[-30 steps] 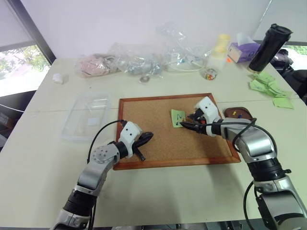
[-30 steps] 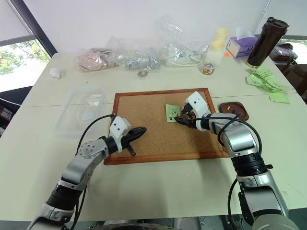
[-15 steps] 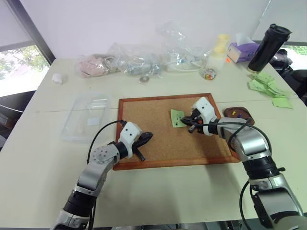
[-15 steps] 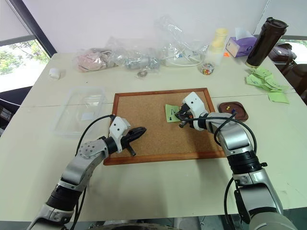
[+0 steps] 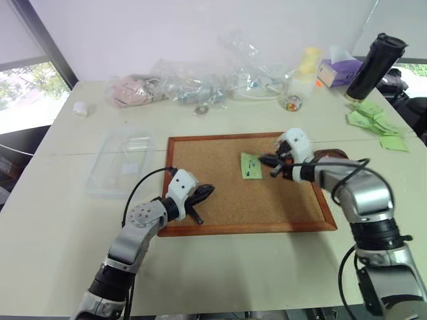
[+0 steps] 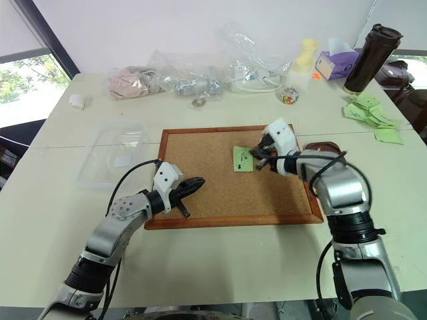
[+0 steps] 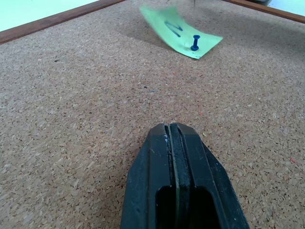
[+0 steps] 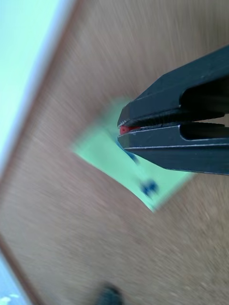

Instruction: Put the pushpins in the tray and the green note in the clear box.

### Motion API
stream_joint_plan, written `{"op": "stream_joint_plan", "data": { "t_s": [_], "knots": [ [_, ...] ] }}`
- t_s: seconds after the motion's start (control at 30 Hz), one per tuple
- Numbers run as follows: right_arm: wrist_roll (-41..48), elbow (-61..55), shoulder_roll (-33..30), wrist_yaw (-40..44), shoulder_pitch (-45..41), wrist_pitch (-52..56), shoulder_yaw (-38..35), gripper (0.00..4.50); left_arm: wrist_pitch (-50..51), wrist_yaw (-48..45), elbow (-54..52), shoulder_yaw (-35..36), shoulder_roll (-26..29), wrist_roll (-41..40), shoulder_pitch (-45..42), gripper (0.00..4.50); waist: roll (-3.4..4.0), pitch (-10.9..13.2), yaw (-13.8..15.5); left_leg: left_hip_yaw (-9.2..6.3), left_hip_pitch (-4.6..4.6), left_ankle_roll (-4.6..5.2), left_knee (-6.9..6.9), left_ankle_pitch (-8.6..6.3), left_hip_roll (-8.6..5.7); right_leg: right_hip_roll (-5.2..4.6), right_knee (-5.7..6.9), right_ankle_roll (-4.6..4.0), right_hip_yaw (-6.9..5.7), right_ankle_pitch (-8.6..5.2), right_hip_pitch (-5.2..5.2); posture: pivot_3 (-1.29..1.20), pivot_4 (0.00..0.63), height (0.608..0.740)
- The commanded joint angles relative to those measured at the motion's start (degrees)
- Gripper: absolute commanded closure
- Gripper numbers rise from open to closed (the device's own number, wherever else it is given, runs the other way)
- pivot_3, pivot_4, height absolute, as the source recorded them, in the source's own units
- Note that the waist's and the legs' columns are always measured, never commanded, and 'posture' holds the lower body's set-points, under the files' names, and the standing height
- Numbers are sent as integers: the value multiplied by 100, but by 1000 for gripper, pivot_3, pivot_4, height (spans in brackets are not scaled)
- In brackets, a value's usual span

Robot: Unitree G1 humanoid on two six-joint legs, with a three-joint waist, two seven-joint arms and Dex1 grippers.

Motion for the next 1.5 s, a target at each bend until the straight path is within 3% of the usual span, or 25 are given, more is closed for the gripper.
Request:
{"op": "stream_joint_plan", "data": {
  "t_s": [0.03, 0.3, 0.53, 1.17, 1.27, 1.37, 1.5],
  "knots": [
    [184, -232, -129, -70, -81, 112, -394, 4449, 168, -99, 186, -173, 18, 39, 124, 4500, -1, 0, 1, 0, 1, 0, -1, 0, 0, 0, 0, 0, 0, 0, 1, 0, 150, 740],
    [39, 615, -742, -257, 333, -186, -1207, 4449, 98, -120, 277, -182, -19, 59, 115, 4500, -1, 0, 22, 0, 1, 0, 1, 0, -3, -2, -3, 0, -1, 0, 6, 0, 150, 740],
    [-180, 1440, -1004, -459, 687, -736, -1468, 4449, 61, -152, 352, -182, -52, 52, 92, 4500, 4, -4, 7, 4, 7, 0, 1, 0, 0, 0, -4, 0, 2, 0, 10, 0, 150, 740],
    [-234, 1950, -1061, -470, 632, -1016, -1468, 4449, 84, -153, 348, -173, -63, 59, 40, 4500, 6, -4, 16, 4, 8, 0, 3, 1, -1, -1, -4, 0, 2, 0, 13, 0, 150, 740],
    [-225, 1916, -1068, -479, 638, -978, -1485, 3537, 88, -151, 345, -174, -72, 54, 38, 4500, 5, -4, 16, 4, 7, 0, 3, 1, 0, -1, -4, 0, 2, 0, 13, 0, 150, 740],
    [-229, 1912, -1086, -466, 636, -959, -1473, 2163, 88, -148, 346, -172, -77, 53, 36, 4500, 6, -4, 17, 4, 7, 0, 3, 1, 0, -1, -4, 0, 2, 0, 13, 0, 150, 740],
    [-228, 1952, -1088, -444, 644, -995, -1477, 2163, 82, -148, 360, -169, -82, 54, 25, 4500, 6, -4, 18, 4, 7, 0, 3, 1, -1, -1, -4, 0, 2, 0, 13, 0, 150, 740]
  ]
}}
